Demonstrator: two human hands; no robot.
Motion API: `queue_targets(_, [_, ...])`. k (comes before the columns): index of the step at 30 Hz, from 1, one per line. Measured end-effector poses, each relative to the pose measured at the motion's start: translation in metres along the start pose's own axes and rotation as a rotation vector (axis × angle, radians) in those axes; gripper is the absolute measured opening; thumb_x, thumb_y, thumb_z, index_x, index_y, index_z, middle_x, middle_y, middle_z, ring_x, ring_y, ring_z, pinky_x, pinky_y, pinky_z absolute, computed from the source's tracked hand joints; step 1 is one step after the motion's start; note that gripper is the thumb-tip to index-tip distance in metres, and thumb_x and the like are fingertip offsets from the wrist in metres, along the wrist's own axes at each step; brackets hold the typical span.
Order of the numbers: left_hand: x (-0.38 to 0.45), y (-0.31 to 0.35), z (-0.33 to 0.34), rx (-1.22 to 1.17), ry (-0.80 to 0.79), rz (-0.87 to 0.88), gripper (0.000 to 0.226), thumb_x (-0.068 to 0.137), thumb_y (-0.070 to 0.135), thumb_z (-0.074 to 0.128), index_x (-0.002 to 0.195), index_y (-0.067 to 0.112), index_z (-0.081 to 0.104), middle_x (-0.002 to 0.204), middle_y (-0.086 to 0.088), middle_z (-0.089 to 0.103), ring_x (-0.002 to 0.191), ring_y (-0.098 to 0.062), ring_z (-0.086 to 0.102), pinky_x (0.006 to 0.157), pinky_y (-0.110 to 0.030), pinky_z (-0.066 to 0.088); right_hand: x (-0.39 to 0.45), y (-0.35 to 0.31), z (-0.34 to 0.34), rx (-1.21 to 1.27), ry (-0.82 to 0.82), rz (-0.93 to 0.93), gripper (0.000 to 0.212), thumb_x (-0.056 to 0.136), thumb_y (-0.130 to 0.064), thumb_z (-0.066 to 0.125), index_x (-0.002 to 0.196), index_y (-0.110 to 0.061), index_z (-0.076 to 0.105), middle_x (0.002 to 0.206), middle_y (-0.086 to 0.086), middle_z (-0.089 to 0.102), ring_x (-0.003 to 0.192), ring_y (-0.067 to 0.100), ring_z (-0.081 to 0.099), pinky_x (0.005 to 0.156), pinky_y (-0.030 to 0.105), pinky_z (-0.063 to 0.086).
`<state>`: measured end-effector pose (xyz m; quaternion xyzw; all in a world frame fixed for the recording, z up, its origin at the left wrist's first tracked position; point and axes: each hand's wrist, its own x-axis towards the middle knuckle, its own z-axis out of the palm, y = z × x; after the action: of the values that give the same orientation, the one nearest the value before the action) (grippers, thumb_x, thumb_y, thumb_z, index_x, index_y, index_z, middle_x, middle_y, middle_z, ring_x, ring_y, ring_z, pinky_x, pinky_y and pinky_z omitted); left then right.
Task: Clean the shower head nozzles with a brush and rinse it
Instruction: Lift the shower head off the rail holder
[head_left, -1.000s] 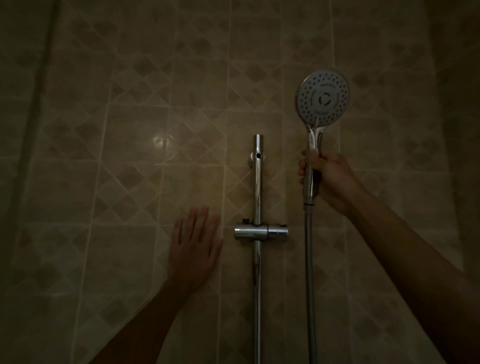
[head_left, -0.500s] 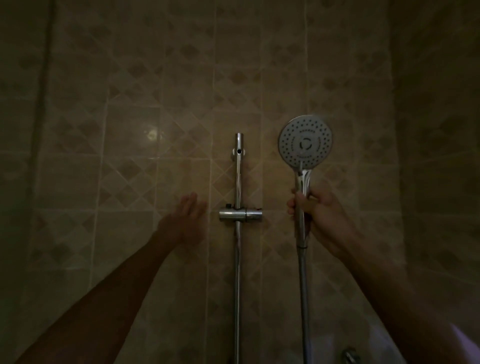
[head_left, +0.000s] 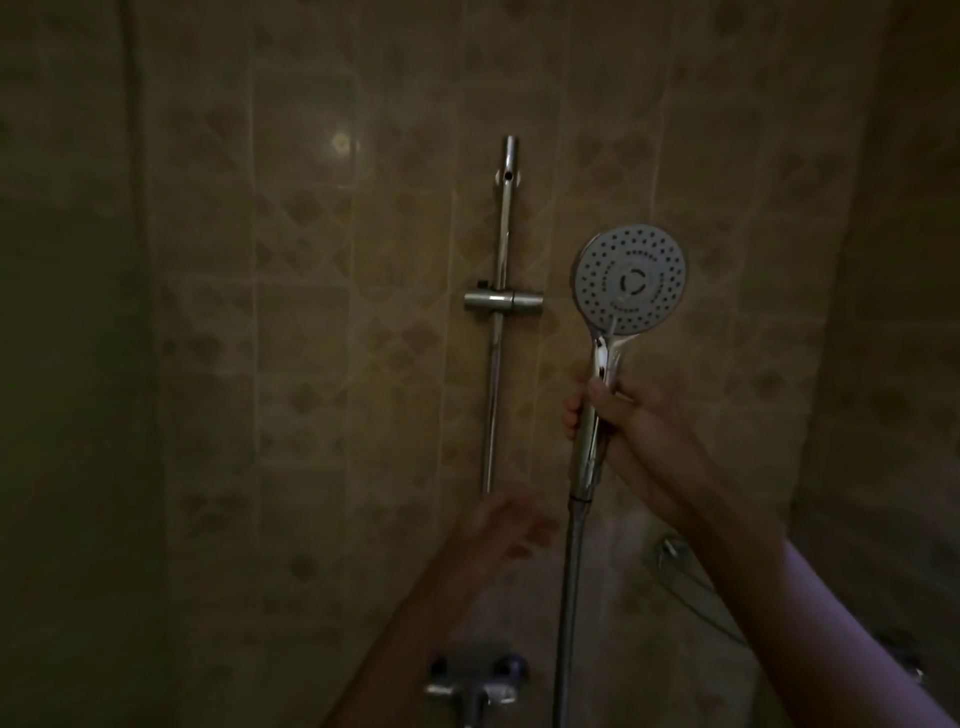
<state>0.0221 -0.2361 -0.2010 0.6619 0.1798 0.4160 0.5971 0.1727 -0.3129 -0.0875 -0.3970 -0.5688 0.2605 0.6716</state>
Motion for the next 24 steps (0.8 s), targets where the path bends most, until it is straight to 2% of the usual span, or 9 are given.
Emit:
queue_targets(2, [-0.025, -0.018, 0.022, -0.152, -0.031, -0.067, 0.036, 0.082, 0.037, 0.062, 0.105, 0.009, 0.066, 0.09, -0.002, 0.075, 0.08, -0.017, 0.071, 0.068, -0.026, 0.055, -0.019, 0.012, 0.006, 0.023, 0.001, 0.042, 0.023, 0.097, -0.026, 0.054, 0.084, -0.015, 0.071, 0.083, 0.013, 0.065, 0.081, 0.026, 0.061, 0.086, 0.049, 0.047])
queue_targets(4, [-0.047, -0.031, 0.038, -0.276, -0.053, -0.123, 0.037, 0.086, 0.039, 0.063, 0.106, 0.009, 0.065, 0.088, -0.008, 0.073, 0.074, -0.02, 0.069, 0.061, -0.029, 0.054, -0.04, 0.025, 0.014, 0.034, -0.005, 0.079, 0.025, 0.097, -0.024, 0.054, 0.081, -0.017, 0.072, 0.081, 0.014, 0.065, 0.079, 0.028, 0.06, 0.084, 0.049, 0.047])
queue_targets(6, [-0.067, -0.044, 0.048, -0.296, 0.004, -0.092, 0.027, 0.09, 0.033, 0.061, 0.101, 0.009, 0.067, 0.079, -0.007, 0.071, 0.065, -0.018, 0.067, 0.056, -0.027, 0.052, -0.061, 0.037, 0.021, 0.052, -0.012, 0.107, 0.028, 0.097, -0.022, 0.053, 0.078, -0.016, 0.071, 0.079, 0.016, 0.064, 0.075, 0.029, 0.061, 0.078, 0.048, 0.049])
queue_targets(9, [-0.095, -0.061, 0.056, -0.286, 0.178, -0.02, 0.018, 0.092, 0.019, 0.056, 0.089, 0.006, 0.069, 0.059, -0.006, 0.055, 0.048, -0.013, 0.046, 0.05, -0.023, 0.036, -0.091, 0.054, 0.029, 0.101, -0.013, 0.151, 0.021, 0.097, -0.018, 0.052, 0.088, -0.005, 0.065, 0.08, 0.018, 0.063, 0.072, 0.027, 0.063, 0.068, 0.038, 0.054])
queue_targets(13, [-0.13, -0.082, 0.062, -0.334, 0.304, -0.112, 0.023, 0.096, 0.005, 0.043, 0.088, -0.004, 0.062, 0.055, -0.005, 0.05, 0.037, -0.003, 0.034, 0.038, -0.015, 0.028, -0.122, 0.08, 0.038, 0.165, 0.033, 0.28, 0.014, 0.096, -0.012, 0.053, 0.096, 0.0, 0.059, 0.079, 0.018, 0.063, 0.069, 0.025, 0.063, 0.064, 0.035, 0.055])
queue_targets(15, [-0.145, -0.09, 0.064, -0.331, 0.331, -0.16, 0.024, 0.098, 0.002, 0.038, 0.087, -0.005, 0.059, 0.047, 0.002, 0.051, 0.033, 0.001, 0.036, 0.035, -0.012, 0.029, -0.137, 0.093, 0.041, 0.16, 0.025, 0.326, 0.014, 0.095, -0.014, 0.054, 0.09, -0.007, 0.065, 0.079, 0.018, 0.064, 0.069, 0.026, 0.063, 0.065, 0.039, 0.052])
queue_targets(18, [-0.165, -0.099, 0.065, -0.319, 0.384, -0.237, 0.028, 0.099, 0.002, 0.034, 0.08, -0.002, 0.055, 0.038, -0.001, 0.049, 0.029, 0.002, 0.037, 0.032, -0.01, 0.028, -0.16, 0.108, 0.043, 0.123, 0.001, 0.384, 0.02, 0.093, -0.027, 0.059, 0.083, -0.017, 0.073, 0.082, 0.015, 0.069, 0.076, 0.028, 0.063, 0.069, 0.042, 0.048])
queue_targets(21, [-0.181, -0.108, 0.064, -0.327, 0.453, -0.314, 0.026, 0.099, 0.004, 0.034, 0.086, -0.004, 0.055, 0.042, 0.0, 0.05, 0.026, 0.001, 0.035, 0.029, -0.011, 0.024, -0.177, 0.118, 0.041, 0.125, -0.04, 0.431, 0.024, 0.089, -0.035, 0.062, 0.095, -0.013, 0.069, 0.089, 0.013, 0.071, 0.085, 0.027, 0.066, 0.071, 0.035, 0.05])
queue_targets(24, [-0.188, -0.118, 0.064, -0.421, 0.446, -0.443, 0.03, 0.101, 0.007, 0.027, 0.084, 0.002, 0.052, 0.037, 0.001, 0.048, 0.022, 0.001, 0.035, 0.025, -0.01, 0.025, -0.191, 0.124, 0.039, 0.111, -0.049, 0.453, 0.024, 0.093, -0.027, 0.058, 0.1, -0.006, 0.065, 0.092, 0.021, 0.068, 0.087, 0.034, 0.061, 0.076, 0.048, 0.045])
